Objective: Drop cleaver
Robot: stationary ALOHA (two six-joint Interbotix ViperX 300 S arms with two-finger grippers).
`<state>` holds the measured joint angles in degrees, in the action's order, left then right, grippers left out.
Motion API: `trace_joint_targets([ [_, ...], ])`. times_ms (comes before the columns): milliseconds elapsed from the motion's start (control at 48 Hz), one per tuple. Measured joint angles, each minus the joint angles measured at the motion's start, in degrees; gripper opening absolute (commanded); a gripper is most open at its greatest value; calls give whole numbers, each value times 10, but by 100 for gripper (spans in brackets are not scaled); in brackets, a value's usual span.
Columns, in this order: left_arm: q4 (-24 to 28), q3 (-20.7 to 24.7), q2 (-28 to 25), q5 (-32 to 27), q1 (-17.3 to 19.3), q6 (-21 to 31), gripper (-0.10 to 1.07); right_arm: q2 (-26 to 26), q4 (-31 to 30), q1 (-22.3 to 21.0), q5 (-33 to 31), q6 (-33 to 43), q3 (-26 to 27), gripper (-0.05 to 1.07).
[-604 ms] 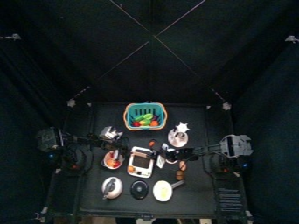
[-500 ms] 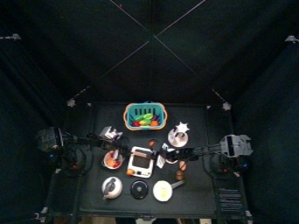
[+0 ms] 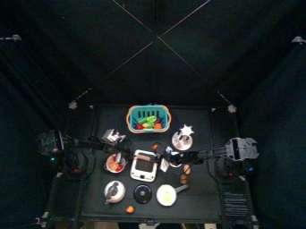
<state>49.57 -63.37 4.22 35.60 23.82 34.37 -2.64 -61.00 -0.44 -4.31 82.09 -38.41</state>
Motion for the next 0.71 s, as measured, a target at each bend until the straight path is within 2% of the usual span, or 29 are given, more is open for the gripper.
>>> trace_joint_targets([
  [708, -1, 0, 0, -1, 0, 0, 41, 0, 5, 0, 0, 0, 0, 37],
])
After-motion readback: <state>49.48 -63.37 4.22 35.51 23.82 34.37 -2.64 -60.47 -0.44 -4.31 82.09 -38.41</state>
